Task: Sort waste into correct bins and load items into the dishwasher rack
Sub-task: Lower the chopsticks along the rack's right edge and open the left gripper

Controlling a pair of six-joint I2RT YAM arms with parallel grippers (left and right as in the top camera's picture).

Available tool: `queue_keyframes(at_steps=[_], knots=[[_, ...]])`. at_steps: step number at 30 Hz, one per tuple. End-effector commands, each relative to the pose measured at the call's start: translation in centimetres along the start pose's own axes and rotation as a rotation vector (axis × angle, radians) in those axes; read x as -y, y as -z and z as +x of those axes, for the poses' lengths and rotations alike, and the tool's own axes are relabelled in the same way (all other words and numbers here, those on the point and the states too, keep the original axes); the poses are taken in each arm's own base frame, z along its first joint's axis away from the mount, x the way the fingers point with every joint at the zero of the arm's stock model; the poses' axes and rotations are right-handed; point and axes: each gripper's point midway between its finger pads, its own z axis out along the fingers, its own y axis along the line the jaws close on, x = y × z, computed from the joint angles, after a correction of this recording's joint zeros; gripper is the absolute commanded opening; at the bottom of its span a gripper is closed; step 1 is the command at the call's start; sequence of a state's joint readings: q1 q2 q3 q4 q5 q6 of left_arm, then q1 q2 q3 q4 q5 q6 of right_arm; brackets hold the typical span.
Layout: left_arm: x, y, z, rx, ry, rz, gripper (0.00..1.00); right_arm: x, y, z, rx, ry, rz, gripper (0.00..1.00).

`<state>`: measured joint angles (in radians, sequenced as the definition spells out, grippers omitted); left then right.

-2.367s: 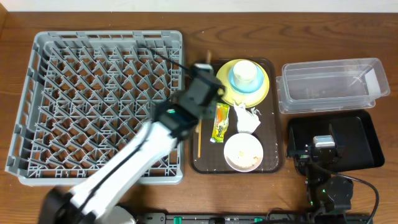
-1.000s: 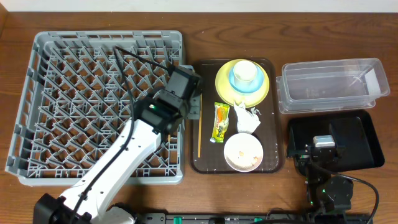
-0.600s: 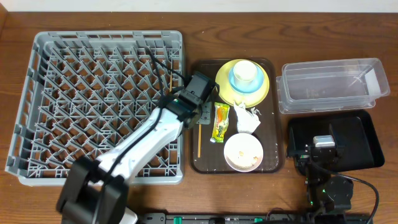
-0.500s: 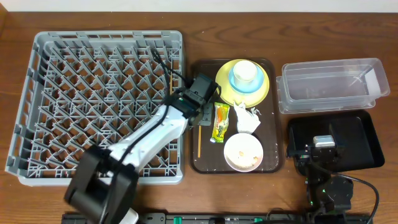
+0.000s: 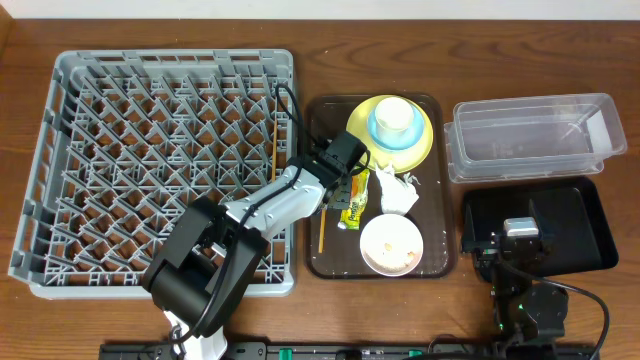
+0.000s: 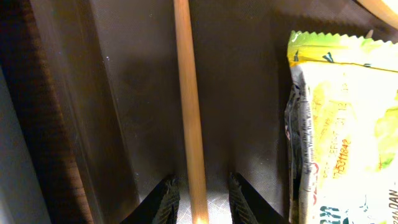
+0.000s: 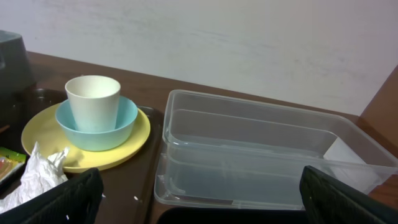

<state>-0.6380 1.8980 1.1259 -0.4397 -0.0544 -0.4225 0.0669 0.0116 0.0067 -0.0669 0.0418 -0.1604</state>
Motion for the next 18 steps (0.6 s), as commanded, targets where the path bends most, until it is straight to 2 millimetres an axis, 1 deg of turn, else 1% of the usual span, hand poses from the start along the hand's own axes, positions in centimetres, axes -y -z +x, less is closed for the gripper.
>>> queue_keyframes(at_steps=[1, 2, 3, 4, 6, 9, 13, 16, 18], knots=[[-0.8, -1.6, 1.6, -0.057, 0.003, -0.033, 0.25, 0.0, 0.0, 0.0, 0.000, -0.017, 0.003, 0.99], [-0.7, -1.6, 1.6, -0.055, 0.003, -0.032, 0.19, 0.0, 0.0, 0.0, 0.000, -0.017, 0.003, 0.99], [-0.7, -1.6, 1.5, -0.054, 0.004, -0.031, 0.09, 0.0, 0.0, 0.0, 0.000, -0.017, 0.003, 0.99], [-0.6, -1.6, 1.5, -0.051, 0.004, -0.028, 0.06, 0.0, 0.0, 0.0, 0.000, -0.017, 0.003, 0.99], [-0.4, -1.1, 1.1, -0.040, 0.004, -0.017, 0.06, 0.0, 0.0, 0.0, 0.000, -0.017, 0.003, 0.99], [0.0, 0.4, 0.0, 0.001, 0.009, 0.004, 0.06, 0.0, 0.0, 0.0, 0.000, -0.017, 0.003, 0.99], [0.7, 4.2, -2.1, 0.099, 0.021, 0.055, 0.06, 0.0, 0.0, 0.0, 0.000, -0.017, 0.003, 0.99], [1.0, 7.7, -3.6, 0.185, 0.031, 0.100, 0.06, 0.0, 0.0, 0.0, 0.000, -0.017, 0.003, 0.99], [0.5, 10.4, -4.6, 0.260, 0.044, 0.099, 0.06, 0.0, 0.0, 0.0, 0.000, -0.017, 0.003, 0.99]])
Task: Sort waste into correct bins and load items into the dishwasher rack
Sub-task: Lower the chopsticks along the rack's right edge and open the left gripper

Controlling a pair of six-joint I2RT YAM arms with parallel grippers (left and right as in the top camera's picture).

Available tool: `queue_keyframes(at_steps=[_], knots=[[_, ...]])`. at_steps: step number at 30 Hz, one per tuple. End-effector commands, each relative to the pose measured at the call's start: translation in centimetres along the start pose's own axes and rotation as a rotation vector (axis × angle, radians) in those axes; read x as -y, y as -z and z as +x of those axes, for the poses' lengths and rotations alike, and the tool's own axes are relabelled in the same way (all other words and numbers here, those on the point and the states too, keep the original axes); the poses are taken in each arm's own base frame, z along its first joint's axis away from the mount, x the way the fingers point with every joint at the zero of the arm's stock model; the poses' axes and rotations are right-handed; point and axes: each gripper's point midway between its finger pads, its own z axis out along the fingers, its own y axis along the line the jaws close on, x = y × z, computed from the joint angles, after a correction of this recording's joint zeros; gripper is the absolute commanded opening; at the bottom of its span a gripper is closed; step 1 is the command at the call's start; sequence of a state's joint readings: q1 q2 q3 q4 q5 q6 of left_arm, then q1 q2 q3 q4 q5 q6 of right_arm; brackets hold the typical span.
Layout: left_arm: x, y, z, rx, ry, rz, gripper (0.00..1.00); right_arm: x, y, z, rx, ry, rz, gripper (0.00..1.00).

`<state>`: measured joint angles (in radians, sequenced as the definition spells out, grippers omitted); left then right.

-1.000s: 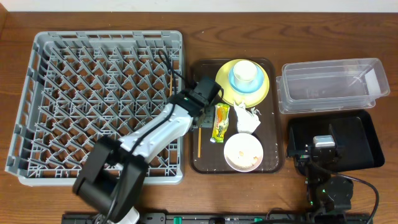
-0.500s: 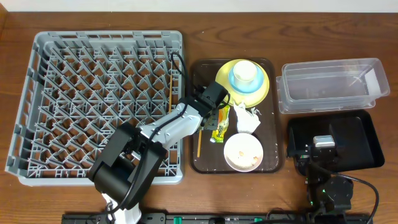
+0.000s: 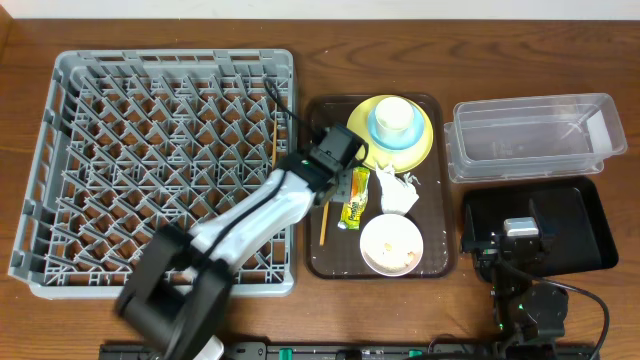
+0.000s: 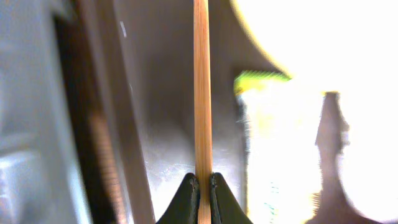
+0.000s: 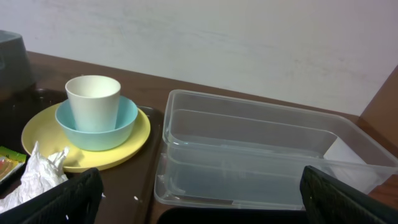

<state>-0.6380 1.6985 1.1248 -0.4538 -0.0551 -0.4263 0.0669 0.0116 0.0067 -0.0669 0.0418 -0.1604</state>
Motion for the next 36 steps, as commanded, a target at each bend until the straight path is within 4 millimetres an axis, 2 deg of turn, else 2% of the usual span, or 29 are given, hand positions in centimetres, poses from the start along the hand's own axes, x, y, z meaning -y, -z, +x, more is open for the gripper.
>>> queue_keyframes(at_steps=[1, 5, 9, 15, 21, 31, 36], knots=[[-0.4, 4.5, -2.7, 0.136, 0.022, -0.002, 0.06, 0.0, 0.0, 0.0, 0.000, -0.017, 0.003, 0.99], [-3.0, 8.0, -4.1, 0.245, 0.041, -0.113, 0.06, 0.0, 0.0, 0.0, 0.000, -0.017, 0.003, 0.99], [-5.2, 8.9, -4.1, 0.257, 0.031, -0.207, 0.06, 0.0, 0.0, 0.0, 0.000, -0.017, 0.003, 0.99], [-7.9, 7.3, -2.8, 0.168, 0.031, -0.286, 0.07, 0.0, 0.0, 0.0, 0.000, -0.017, 0.003, 0.99], [-10.3, 6.2, -2.7, 0.130, 0.069, -0.332, 0.07, 0.0, 0.0, 0.0, 0.000, -0.017, 0.003, 0.99], [-10.5, 5.5, -2.0, 0.098, 0.064, -0.336, 0.07, 0.0, 0.0, 0.0, 0.000, -0.017, 0.003, 0.99], [-10.6, 4.6, -1.4, 0.066, 0.056, -0.348, 0.07, 0.0, 0.0, 0.0, 0.000, -0.017, 0.003, 0.99]])
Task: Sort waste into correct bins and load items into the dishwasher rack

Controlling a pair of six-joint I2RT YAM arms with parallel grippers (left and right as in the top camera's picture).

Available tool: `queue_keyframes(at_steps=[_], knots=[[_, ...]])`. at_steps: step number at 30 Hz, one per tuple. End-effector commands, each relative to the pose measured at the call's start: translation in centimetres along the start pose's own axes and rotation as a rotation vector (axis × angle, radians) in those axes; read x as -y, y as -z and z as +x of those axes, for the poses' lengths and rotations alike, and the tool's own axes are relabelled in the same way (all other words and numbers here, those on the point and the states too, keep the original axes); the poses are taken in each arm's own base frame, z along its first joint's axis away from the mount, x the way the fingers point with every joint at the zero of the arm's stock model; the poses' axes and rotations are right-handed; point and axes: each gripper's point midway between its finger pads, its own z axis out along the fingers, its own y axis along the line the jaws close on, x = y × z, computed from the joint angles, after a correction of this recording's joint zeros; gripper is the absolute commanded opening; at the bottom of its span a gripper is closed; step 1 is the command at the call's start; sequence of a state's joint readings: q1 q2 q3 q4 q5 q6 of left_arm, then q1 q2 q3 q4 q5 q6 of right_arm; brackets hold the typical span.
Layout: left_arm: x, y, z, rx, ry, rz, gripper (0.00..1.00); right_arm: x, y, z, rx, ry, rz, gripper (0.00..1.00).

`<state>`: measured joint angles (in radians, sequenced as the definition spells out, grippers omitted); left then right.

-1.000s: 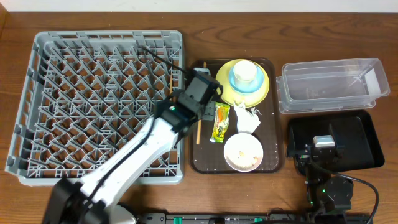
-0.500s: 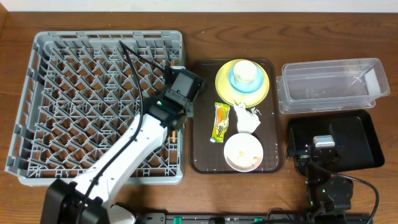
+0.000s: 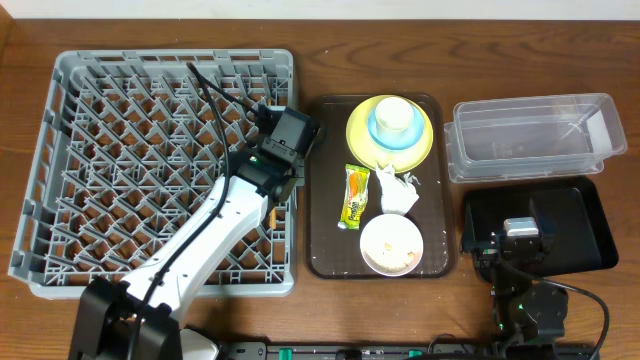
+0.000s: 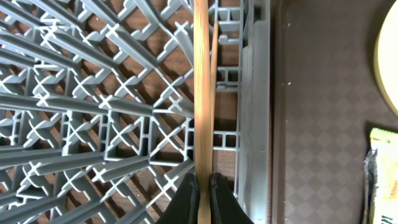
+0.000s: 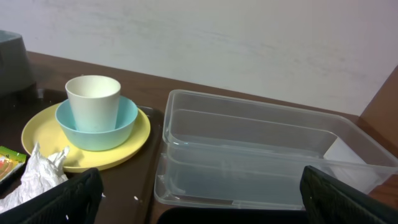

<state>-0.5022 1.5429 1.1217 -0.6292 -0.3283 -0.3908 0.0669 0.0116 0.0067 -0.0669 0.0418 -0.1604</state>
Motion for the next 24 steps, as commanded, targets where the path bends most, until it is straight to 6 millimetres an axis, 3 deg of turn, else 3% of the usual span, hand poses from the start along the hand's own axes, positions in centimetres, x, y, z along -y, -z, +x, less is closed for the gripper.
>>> queue_keyframes(at_steps=[1, 7, 9, 10, 14, 19, 24], knots=[[-0.1, -1.3, 1.3, -0.046, -0.033, -0.024, 0.07, 0.0, 0.0, 0.0, 0.000, -0.017, 0.003, 0.99], [0.9, -1.9, 1.9, -0.078, -0.035, 0.018, 0.08, 0.0, 0.0, 0.0, 0.000, -0.017, 0.003, 0.99], [0.9, -1.9, 1.9, -0.078, -0.035, 0.019, 0.17, 0.0, 0.0, 0.0, 0.000, -0.017, 0.003, 0.99], [0.9, -1.9, 1.9, -0.078, -0.035, 0.019, 0.31, 0.0, 0.0, 0.0, 0.000, -0.017, 0.003, 0.99], [0.8, -1.5, 1.6, -0.068, -0.029, 0.023, 0.40, 0.0, 0.0, 0.0, 0.000, -0.017, 0.003, 0.99], [0.9, 1.2, -0.3, -0.010, 0.005, 0.081, 0.40, 0.0, 0.0, 0.0, 0.000, -0.017, 0.003, 0.99], [-1.1, 5.0, -3.1, 0.043, 0.197, 0.201, 0.45, 0.0, 0.0, 0.0, 0.000, -0.017, 0.003, 0.99]])
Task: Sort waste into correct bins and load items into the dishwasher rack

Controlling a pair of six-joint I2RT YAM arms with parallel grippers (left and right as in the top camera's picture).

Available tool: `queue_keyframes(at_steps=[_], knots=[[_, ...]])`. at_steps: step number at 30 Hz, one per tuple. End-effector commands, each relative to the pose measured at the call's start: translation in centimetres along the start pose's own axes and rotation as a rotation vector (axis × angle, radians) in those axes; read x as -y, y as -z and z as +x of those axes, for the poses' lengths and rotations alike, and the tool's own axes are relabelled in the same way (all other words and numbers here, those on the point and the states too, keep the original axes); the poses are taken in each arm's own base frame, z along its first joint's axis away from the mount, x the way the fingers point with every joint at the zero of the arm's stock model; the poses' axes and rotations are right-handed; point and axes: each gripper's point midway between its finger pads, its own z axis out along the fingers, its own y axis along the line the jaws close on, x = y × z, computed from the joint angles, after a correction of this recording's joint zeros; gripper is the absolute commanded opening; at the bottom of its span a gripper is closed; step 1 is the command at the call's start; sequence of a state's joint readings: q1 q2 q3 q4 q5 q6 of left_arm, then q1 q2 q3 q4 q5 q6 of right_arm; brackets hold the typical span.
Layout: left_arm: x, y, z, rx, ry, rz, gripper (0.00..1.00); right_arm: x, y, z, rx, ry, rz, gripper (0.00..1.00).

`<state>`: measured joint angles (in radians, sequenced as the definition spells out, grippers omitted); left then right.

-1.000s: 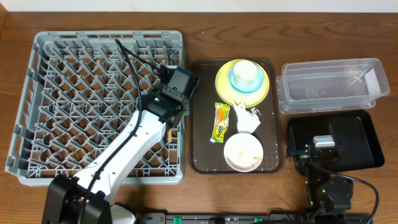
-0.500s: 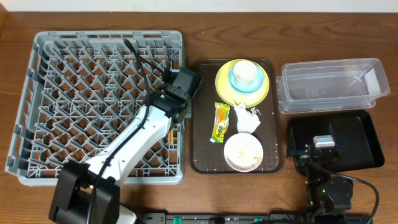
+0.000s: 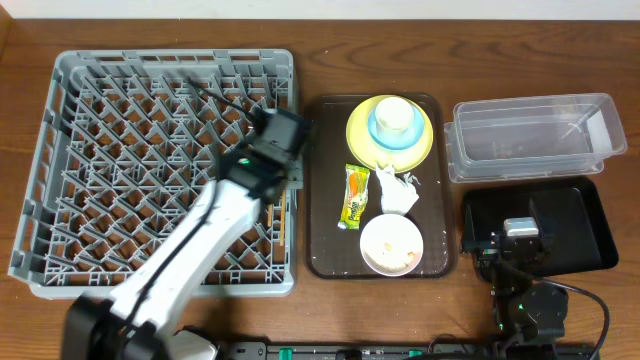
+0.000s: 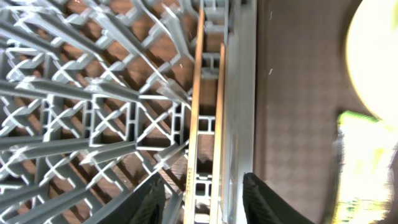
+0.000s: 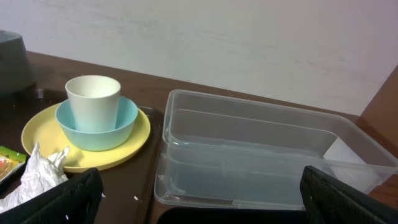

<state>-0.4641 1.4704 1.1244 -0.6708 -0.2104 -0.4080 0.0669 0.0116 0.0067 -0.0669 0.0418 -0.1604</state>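
Two wooden chopsticks [image 4: 196,118] lie side by side in the grey dishwasher rack [image 3: 160,55], along its right wall [image 4: 239,93]. My left gripper [image 4: 205,202] hangs open just above them, one finger on each side and nothing between. In the overhead view the left gripper [image 3: 280,135] is over the rack's right edge, and a chopstick [image 3: 283,215] shows below it. My right gripper [image 5: 202,199] is open and empty, parked over the black bin [image 3: 580,225].
The brown tray [image 3: 325,265] holds a yellow plate [image 3: 360,125] with a blue bowl [image 3: 378,132] and a cup [image 3: 395,115]. It also holds a snack wrapper [image 3: 354,196], crumpled tissue [image 3: 397,190] and a white bowl [image 3: 391,245]. A clear bin [image 3: 530,135] stands far right.
My left gripper was shut on a chopstick over the rack's right edge. Now it is open and that chopstick lies in the rack beside the other one.
My left gripper stood open around a chopstick lying on the tray. Then it was shut on it next to the wrapper. Later it held the chopstick over the rack's right edge, above one lying there. Now both chopsticks rest in the rack. The right arm stayed still.
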Motion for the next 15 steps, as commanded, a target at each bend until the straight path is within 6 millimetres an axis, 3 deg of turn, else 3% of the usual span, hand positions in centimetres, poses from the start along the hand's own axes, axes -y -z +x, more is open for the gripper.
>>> queue_keyframes(at_steps=[1, 5, 10, 15], knots=[[-1.1, 4.1, -3.7, 0.081, 0.182, 0.138, 0.46, 0.0, 0.0, 0.0, 0.000, -0.017, 0.003, 0.99], [-5.5, 6.4, -5.3, 0.110, 0.406, 0.215, 0.58, 0.0, 0.0, 0.0, 0.000, -0.017, 0.003, 0.99], [-11.3, 8.3, -5.2, 0.130, 0.581, 0.213, 0.73, 0.0, 0.0, 0.0, 0.000, -0.017, 0.003, 0.99], [-14.3, 8.7, -4.3, 0.122, 0.665, 0.162, 0.84, 0.0, 0.0, 0.0, 0.000, -0.017, 0.003, 0.99]])
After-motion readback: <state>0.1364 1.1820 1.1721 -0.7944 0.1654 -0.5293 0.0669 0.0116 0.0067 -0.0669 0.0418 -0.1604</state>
